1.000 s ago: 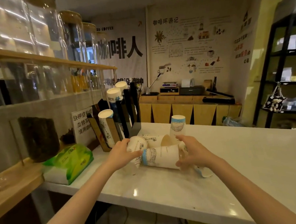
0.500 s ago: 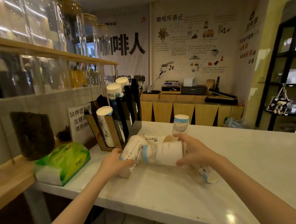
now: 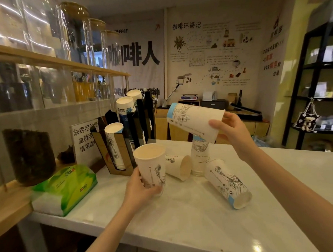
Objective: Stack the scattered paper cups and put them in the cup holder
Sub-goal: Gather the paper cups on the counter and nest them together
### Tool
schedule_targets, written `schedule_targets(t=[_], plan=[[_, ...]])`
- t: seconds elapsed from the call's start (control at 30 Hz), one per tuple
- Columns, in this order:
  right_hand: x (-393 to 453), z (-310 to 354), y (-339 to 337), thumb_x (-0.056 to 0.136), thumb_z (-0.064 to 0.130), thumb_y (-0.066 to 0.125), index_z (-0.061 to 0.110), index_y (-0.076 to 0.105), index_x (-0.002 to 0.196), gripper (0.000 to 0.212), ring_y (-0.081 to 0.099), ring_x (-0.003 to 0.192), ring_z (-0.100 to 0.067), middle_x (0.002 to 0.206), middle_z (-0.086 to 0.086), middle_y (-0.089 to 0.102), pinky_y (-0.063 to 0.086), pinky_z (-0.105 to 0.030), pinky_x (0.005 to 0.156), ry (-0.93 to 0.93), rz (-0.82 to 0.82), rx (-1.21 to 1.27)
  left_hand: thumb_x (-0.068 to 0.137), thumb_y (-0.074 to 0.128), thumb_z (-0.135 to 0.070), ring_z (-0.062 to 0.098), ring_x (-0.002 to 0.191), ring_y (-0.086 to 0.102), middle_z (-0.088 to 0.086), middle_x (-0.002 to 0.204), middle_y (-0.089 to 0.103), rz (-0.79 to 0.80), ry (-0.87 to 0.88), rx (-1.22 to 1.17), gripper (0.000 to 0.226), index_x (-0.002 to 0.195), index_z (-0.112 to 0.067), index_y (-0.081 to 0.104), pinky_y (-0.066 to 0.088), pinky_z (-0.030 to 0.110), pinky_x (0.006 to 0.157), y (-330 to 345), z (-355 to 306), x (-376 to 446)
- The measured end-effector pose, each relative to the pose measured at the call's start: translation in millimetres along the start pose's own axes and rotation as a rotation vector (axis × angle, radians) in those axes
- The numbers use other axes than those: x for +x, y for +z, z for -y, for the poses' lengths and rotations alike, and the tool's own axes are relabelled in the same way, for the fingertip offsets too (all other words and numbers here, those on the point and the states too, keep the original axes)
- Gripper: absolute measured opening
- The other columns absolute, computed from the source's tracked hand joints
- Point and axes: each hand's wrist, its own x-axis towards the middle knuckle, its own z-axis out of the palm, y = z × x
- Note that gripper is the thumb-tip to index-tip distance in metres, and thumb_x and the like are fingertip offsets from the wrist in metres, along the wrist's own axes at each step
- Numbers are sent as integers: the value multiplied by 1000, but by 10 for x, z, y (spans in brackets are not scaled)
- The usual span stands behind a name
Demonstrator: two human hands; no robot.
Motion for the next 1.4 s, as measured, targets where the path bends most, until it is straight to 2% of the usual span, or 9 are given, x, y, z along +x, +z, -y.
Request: schedule_targets(t=[0.17, 0.47, 0.6, 0.73, 0.9, 1.03, 1.17, 1.3, 1.4], plan=[[44, 173, 187, 73, 35, 70, 25, 42, 126, 61, 54, 98, -5, 111, 11, 52, 47, -17, 66, -174, 67, -221, 57, 83, -12, 18, 115, 49, 5, 132, 51, 25, -31, -23, 90, 133, -20, 36, 44, 29, 90, 134, 178, 68], [140, 422, 853, 69, 47, 71, 16, 24, 142, 93, 43, 116, -14, 141, -4, 42, 40, -27, 89, -333, 388, -634, 57, 83, -12, 12, 117, 46, 0, 135, 46, 20, -17, -62, 94, 136, -22, 32, 42, 20, 86, 147, 277, 90], [175, 265, 1190, 70, 55, 66, 17, 28, 143, 90, 40, 129, -22, 146, -4, 39, 39, -35, 98, -254, 514, -750, 56, 84, -16, 15, 124, 45, 0, 137, 45, 33, -23, -66, 95, 135, -24, 33, 41, 24, 93, 148, 310, 109], [127, -29, 1367, 71, 53, 66, 18, 27, 142, 88, 45, 124, -24, 143, -6, 42, 45, -35, 94, -113, 605, -721, 58, 83, -18, 16, 125, 44, -2, 137, 45, 31, -35, -63, 94, 135, -27, 31, 43, 30, 95, 156, 320, 127], [-3, -321, 1367, 69, 57, 65, 20, 31, 139, 86, 47, 120, -22, 141, -4, 45, 46, -33, 88, -77, 514, -637, 59, 82, -17, 13, 119, 46, -2, 134, 47, 50, -44, -63, 91, 134, -28, 32, 45, 23, 85, 162, 309, 136], [-12, -313, 1314, 75, 57, 58, 23, 21, 144, 85, 40, 130, -24, 148, -3, 36, 41, -37, 96, -60, 527, -569, 59, 82, -16, 18, 123, 47, -2, 133, 49, 41, -14, -57, 88, 132, -28, 35, 45, 27, 89, 144, 274, 109], [55, -300, 1000, 80, 54, 54, 21, 30, 140, 72, 39, 132, -22, 146, -3, 39, 39, -36, 100, -28, 433, -500, 62, 81, -14, 18, 125, 45, 0, 137, 48, 36, 0, -47, 88, 134, -26, 33, 42, 27, 92, 157, 242, 79], [107, -361, 551, 84, 46, 55, 17, 44, 130, 56, 50, 113, -17, 132, -4, 52, 44, -25, 81, 2, 290, -505, 62, 81, -21, 20, 133, 36, 3, 147, 35, -32, 15, 37, 103, 142, -24, 16, 36, 37, 105, 158, 154, 11], [87, -505, 238, 82, 45, 58, 17, 47, 125, 53, 53, 103, -15, 125, -4, 55, 43, -21, 68, 78, 217, -492, 62, 79, -34, 22, 138, 23, 8, 151, 21, -203, 201, 282, 108, 143, -22, 9, 27, 43, 114, 163, 36, -103]])
